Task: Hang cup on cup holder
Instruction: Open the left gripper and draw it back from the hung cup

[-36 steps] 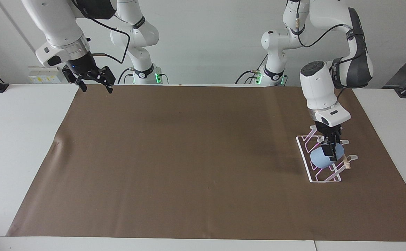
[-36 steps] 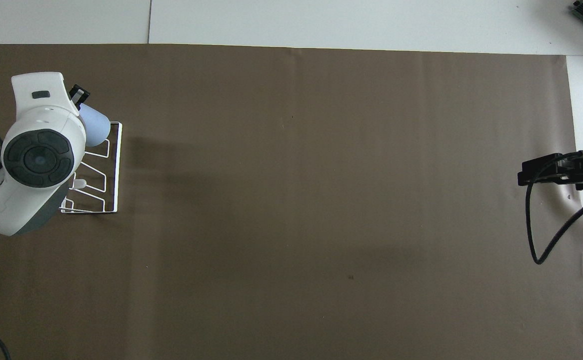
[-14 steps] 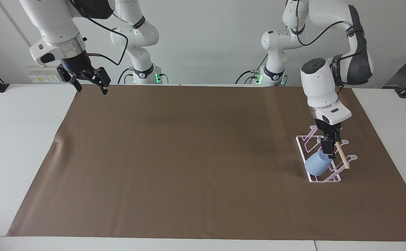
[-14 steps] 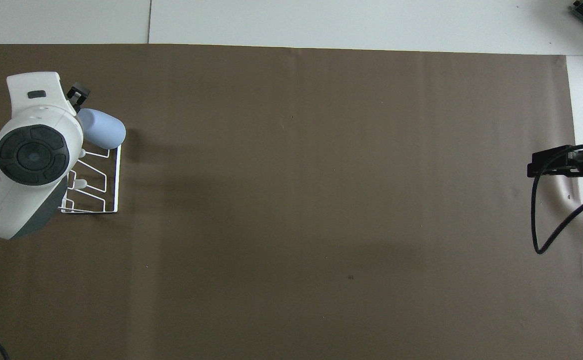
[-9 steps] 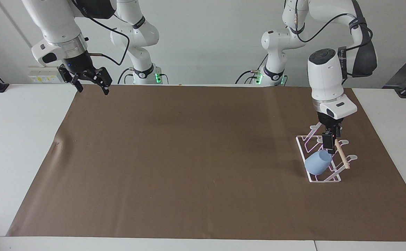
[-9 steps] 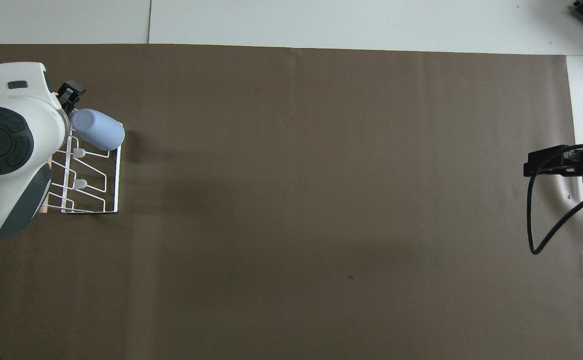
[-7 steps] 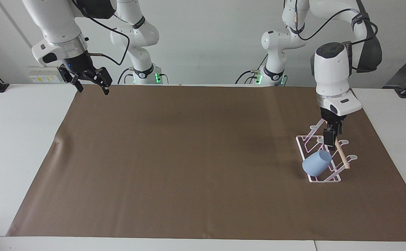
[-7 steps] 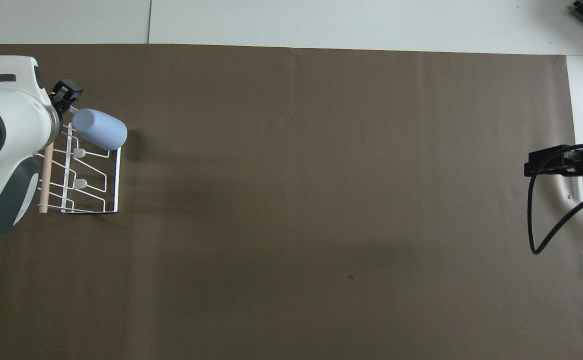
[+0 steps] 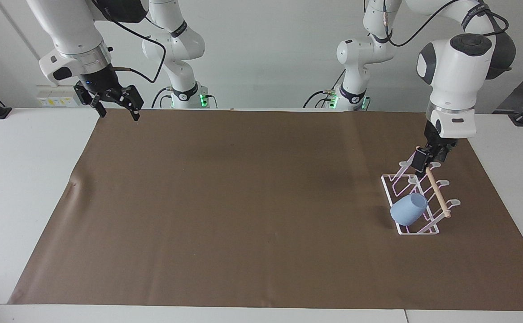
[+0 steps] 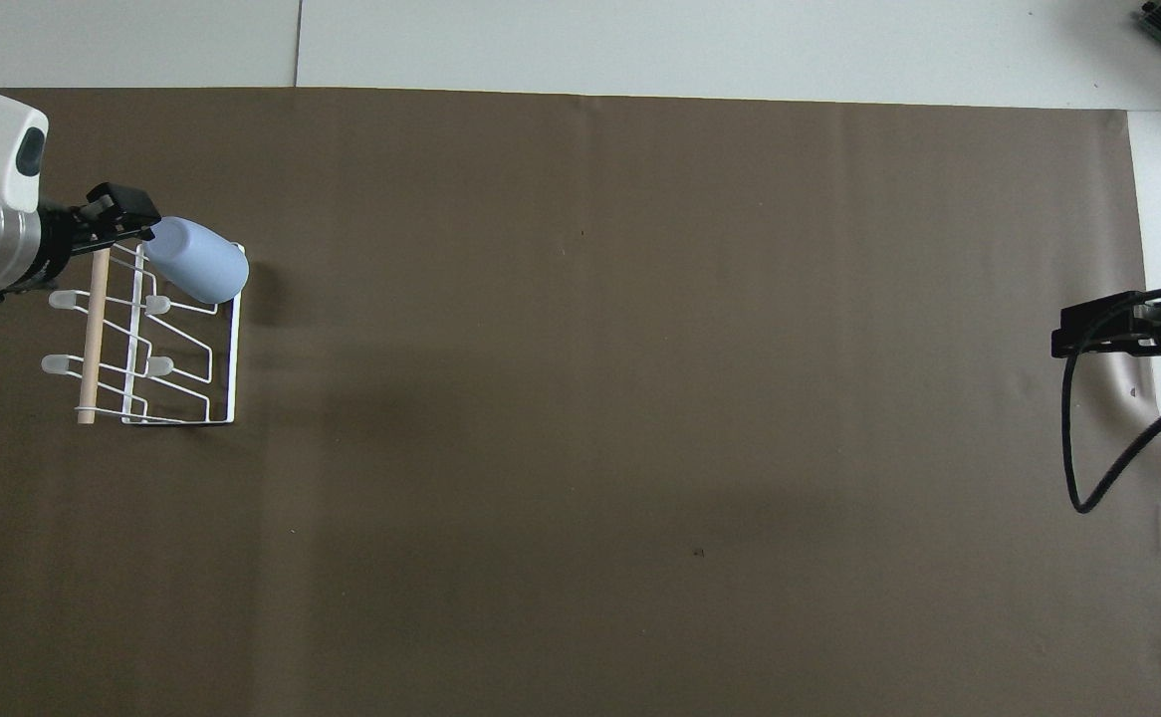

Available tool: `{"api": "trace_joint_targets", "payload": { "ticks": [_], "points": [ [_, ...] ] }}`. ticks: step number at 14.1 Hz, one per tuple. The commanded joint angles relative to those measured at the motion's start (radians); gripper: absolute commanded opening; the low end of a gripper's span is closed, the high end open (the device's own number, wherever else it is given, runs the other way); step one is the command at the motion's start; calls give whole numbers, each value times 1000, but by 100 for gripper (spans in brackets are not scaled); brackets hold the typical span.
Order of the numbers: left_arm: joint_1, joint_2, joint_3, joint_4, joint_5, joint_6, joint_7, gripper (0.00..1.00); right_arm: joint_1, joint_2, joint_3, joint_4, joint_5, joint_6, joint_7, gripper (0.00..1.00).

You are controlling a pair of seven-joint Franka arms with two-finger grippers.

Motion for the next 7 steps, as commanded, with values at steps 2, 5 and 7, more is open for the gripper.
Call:
{"api": "trace_joint_targets", "payload": {
  "ticks": [2, 5, 7],
  "points": [
    [10, -12, 42, 62, -128, -110, 282, 100, -10, 39, 4, 49, 9, -17, 22, 100],
    [2, -38, 95, 88, -193, -208, 480, 100, -10, 35, 4, 35, 9, -11, 21, 100],
    [-45, -67, 157, 86, -193, -269, 610, 100, -10, 35, 4, 35, 9, -11, 19, 100]
  ]
}}
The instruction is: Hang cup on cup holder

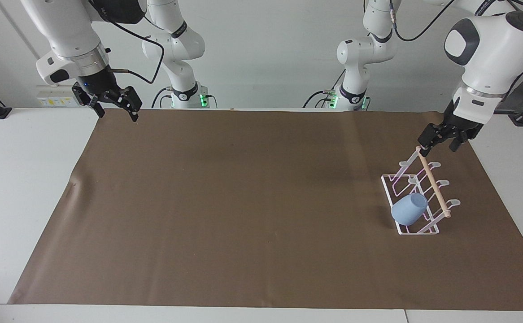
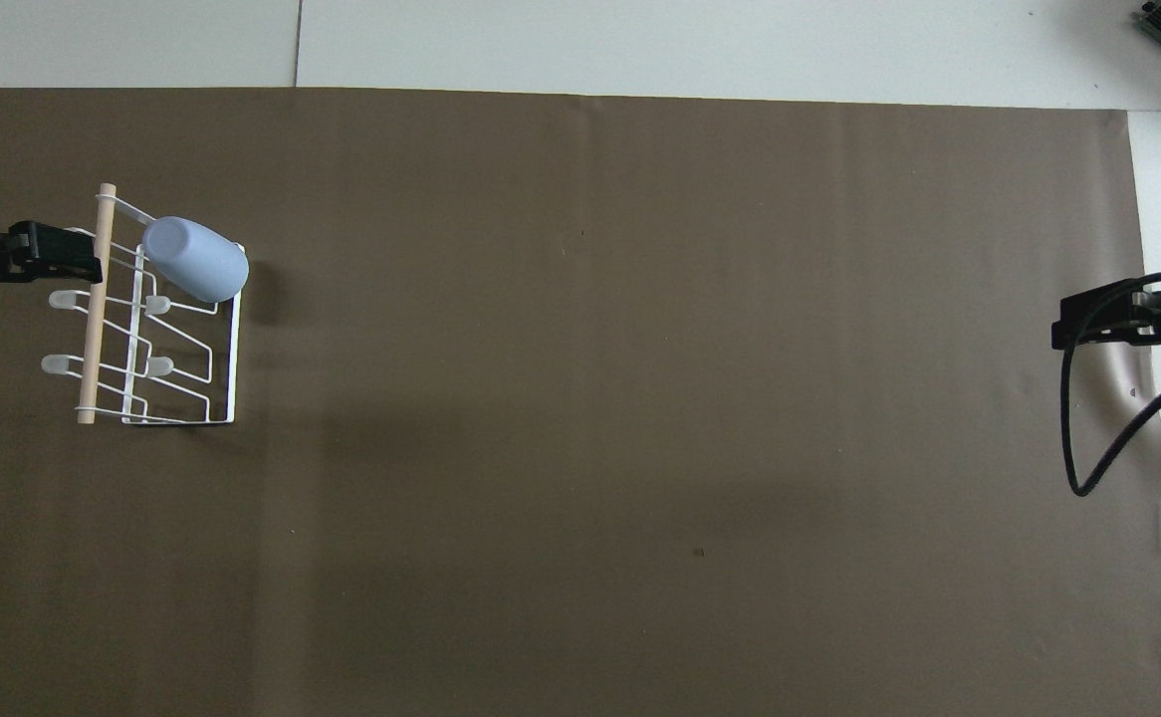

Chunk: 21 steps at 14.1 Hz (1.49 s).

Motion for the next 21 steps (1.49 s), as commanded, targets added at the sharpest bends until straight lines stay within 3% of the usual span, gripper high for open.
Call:
{"api": "trace_joint_targets", "payload": {
  "ticks": [1, 3, 12, 21],
  "points": [
    [-113, -51, 127, 2, -15, -88, 139, 100, -8, 4, 4, 5, 9, -4, 19, 100],
    [-188, -76, 202, 3, -7, -165, 144, 100, -8, -3, 4, -4, 5, -2, 16, 100],
    [-152, -47, 168, 115, -22, -332, 141, 100, -6, -3, 4, -4, 5, -2, 13, 100],
    [-115, -38, 101, 134, -12, -307, 121, 100, -6, -3, 5, -4, 5, -2, 11, 100]
  ]
}}
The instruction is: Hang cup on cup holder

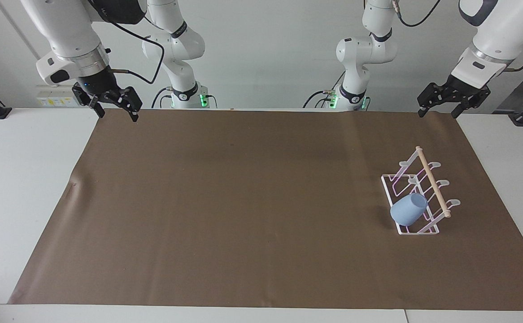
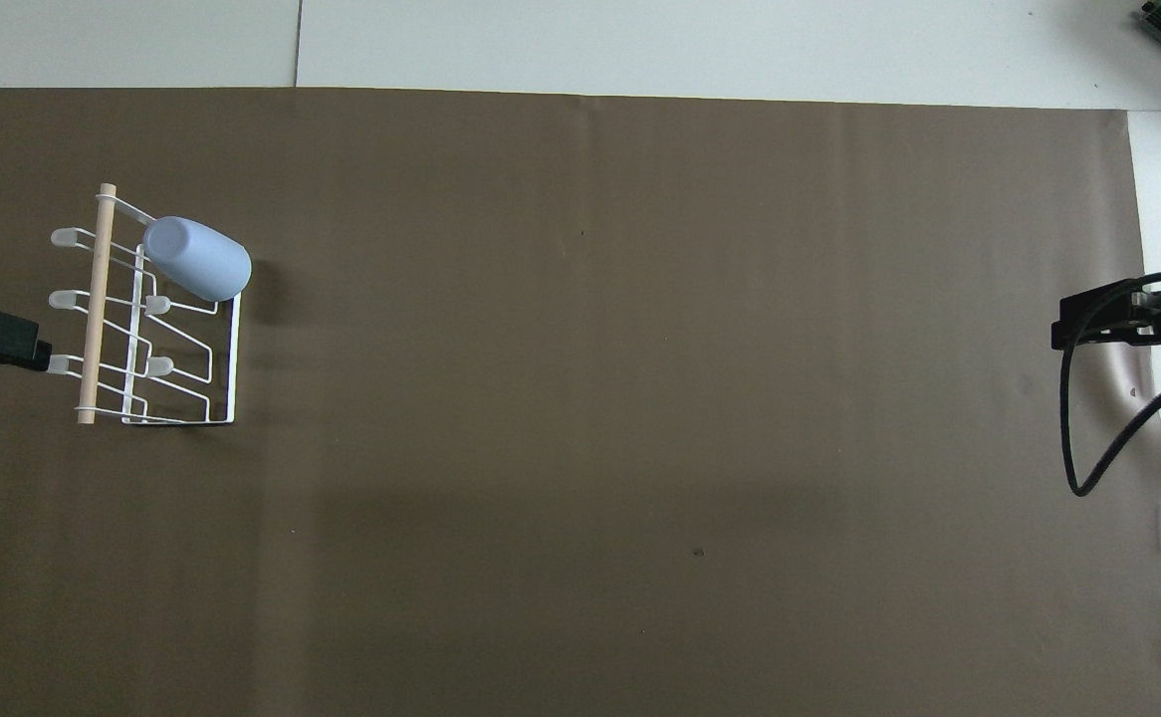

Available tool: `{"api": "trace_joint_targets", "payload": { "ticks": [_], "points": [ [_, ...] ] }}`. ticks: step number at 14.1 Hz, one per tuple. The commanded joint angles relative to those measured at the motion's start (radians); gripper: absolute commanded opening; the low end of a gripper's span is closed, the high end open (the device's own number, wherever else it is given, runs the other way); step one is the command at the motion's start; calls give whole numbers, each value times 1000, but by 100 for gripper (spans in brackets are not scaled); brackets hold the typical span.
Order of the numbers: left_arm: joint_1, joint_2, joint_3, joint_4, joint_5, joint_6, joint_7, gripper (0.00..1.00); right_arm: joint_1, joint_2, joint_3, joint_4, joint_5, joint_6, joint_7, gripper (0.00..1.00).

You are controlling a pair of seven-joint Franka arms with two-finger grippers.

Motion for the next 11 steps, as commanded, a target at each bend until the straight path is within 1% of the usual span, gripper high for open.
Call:
{"api": "trace_joint_targets", "payload": {
  "ticks": [1, 11],
  "points": [
    [22, 8, -35, 14, -4, 11, -25, 100, -6, -3, 5, -4, 6, -2, 11, 100],
    [20, 10, -35, 0, 10, 10, -41, 100, -6, -3, 5, -4, 6, -2, 5, 100]
  ]
}}
